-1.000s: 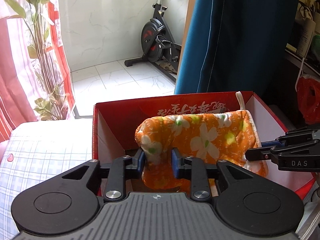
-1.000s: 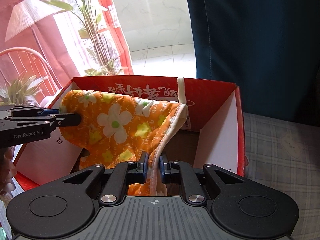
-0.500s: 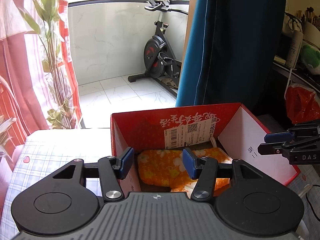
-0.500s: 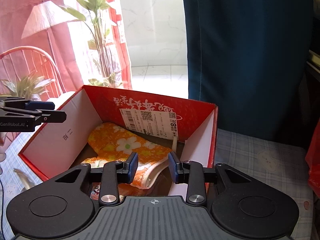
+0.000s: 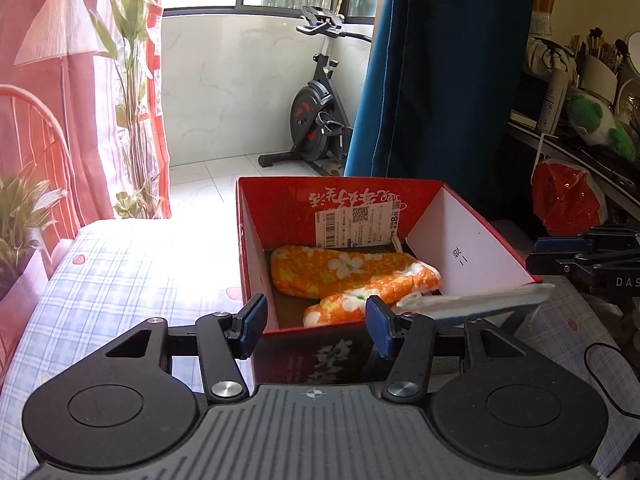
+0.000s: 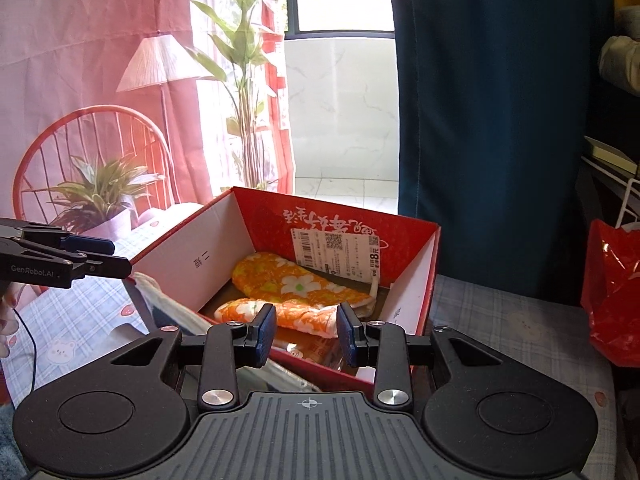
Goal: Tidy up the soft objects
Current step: 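Move both tools down to the white cloth bag beside the box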
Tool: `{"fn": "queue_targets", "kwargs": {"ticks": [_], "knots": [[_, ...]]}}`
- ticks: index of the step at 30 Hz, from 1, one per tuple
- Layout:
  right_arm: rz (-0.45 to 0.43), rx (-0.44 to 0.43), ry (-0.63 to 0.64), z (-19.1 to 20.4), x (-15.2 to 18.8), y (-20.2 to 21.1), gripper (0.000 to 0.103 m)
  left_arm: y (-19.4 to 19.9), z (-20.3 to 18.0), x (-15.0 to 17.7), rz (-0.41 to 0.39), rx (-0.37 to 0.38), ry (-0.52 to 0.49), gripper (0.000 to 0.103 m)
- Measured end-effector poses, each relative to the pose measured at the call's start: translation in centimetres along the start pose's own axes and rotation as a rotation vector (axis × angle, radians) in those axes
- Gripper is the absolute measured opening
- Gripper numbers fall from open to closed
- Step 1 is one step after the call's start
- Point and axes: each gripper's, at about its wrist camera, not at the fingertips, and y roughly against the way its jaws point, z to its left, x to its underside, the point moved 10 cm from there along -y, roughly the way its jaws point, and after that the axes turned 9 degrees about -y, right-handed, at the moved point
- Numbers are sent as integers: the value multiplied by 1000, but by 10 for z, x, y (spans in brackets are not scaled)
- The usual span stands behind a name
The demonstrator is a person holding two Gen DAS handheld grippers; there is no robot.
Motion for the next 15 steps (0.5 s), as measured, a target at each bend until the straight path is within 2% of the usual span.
{"fn": "queue_targets", "kwargs": {"ticks": [7,15], "knots": [[-28,23,-26,-7,29,23,32,4,-17,25,31,35,-4,66],[49,12,-111,-19,78,20,51,-13,-35,48,82,93,17,71]]}}
